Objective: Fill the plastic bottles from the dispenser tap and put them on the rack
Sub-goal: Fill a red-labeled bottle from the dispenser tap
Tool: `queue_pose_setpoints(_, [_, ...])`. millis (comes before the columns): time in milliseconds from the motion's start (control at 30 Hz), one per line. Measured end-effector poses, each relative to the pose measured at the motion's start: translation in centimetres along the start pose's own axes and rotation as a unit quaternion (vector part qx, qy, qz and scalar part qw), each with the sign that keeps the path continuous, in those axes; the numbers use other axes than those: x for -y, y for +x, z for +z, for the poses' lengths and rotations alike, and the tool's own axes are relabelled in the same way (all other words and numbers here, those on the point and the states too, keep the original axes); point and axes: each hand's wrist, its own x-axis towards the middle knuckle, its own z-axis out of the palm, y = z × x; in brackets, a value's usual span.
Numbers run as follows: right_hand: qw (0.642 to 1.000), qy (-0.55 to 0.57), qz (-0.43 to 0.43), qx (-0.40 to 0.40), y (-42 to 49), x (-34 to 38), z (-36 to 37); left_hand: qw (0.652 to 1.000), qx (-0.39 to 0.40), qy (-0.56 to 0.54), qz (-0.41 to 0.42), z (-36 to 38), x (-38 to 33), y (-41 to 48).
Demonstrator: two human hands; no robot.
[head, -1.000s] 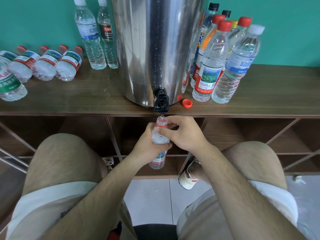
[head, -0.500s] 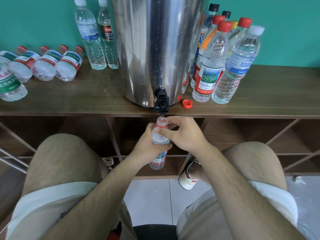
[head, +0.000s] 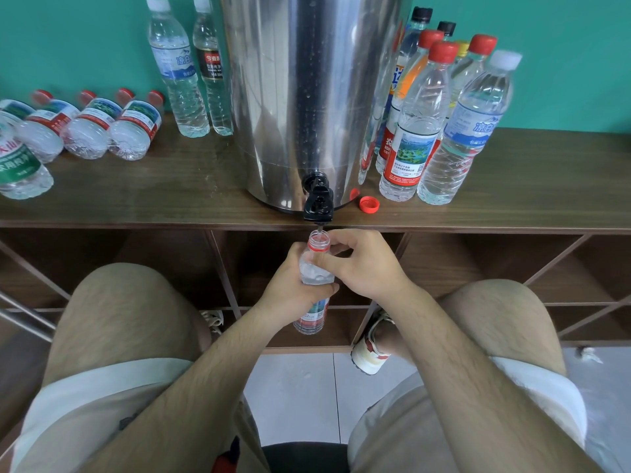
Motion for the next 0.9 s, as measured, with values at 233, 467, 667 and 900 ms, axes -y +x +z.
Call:
queue_pose_setpoints(233, [1.000, 0.001, -0.006, -0.003, 0.0, 0.2, -0.1, 1.000, -0.011, 0.001, -0.004, 0.1, -0.1, 0.1])
queue_pose_setpoints(467, [1.000, -0.004, 0.003, -0.001, -0.1, 0.7, -0.2, 1.000, -0.018, 0.001, -0.004, 0.0, -0.3, -0.2])
queue_pose_setpoints(667, [1.000, -0.012, 0.003, -0.005, -0.2, 0.8, 0.0, 1.000, -0.023, -0.001, -0.002, 0.0, -0.8, -0.5])
queue_pose_setpoints(900, [0.999, -0.043, 0.012, -0.004, -0.3, 0.9, -0.3, 1.000, -0.013, -0.012, 0.003, -0.3, -1.6, -0.9])
